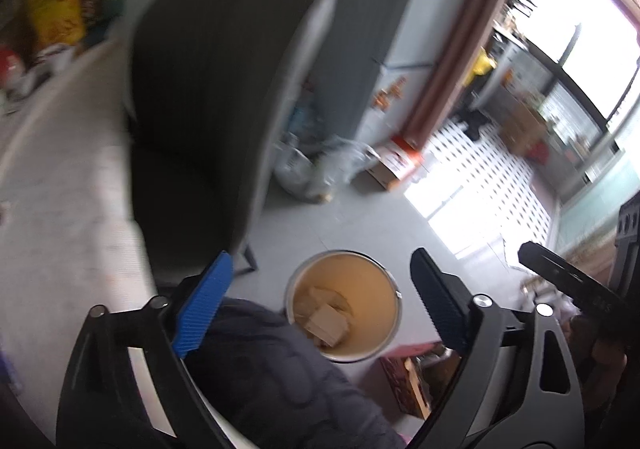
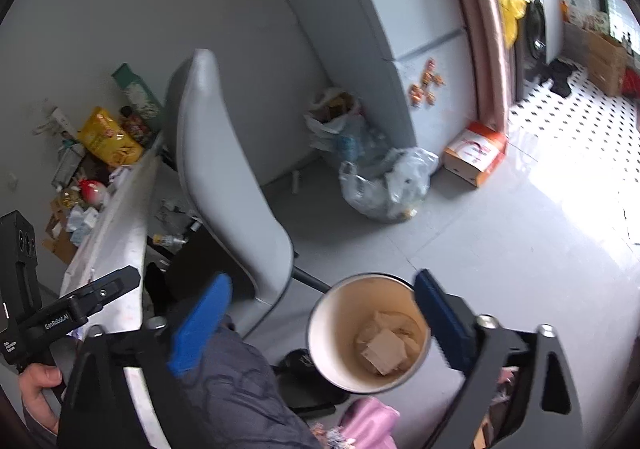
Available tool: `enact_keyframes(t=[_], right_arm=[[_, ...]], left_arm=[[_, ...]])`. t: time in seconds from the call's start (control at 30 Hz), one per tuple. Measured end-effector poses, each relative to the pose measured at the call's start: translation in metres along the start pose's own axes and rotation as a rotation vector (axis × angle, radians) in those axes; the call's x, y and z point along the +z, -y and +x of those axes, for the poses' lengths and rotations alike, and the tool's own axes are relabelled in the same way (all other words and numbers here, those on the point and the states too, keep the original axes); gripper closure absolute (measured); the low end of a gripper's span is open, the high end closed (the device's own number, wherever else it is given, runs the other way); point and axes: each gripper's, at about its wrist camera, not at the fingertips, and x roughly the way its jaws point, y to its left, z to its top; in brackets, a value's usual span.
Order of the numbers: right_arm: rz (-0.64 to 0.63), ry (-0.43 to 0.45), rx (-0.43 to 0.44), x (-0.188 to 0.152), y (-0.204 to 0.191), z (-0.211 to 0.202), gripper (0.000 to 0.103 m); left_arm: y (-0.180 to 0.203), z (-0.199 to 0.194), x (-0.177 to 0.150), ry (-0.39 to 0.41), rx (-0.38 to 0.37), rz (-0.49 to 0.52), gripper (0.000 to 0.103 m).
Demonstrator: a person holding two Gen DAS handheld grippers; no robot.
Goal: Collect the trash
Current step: 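Move both open tools back over the table trash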
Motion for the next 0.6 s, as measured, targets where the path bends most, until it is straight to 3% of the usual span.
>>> enact_keyframes(t=[0.23, 0.6], right_arm=[[-0.058, -0.005, 0.072, 0.002, -0.056, 0.014, 0.007], [-0.185, -0.043, 0.143, -0.013, -0.141, 0.028, 0.007]], left_arm=[[-0.065, -0.046, -0.013, 0.063, 0.095, -0.118, 0.012], [-0.153, -0.087, -0.055, 0.121, 0.224, -0.295, 0.011]])
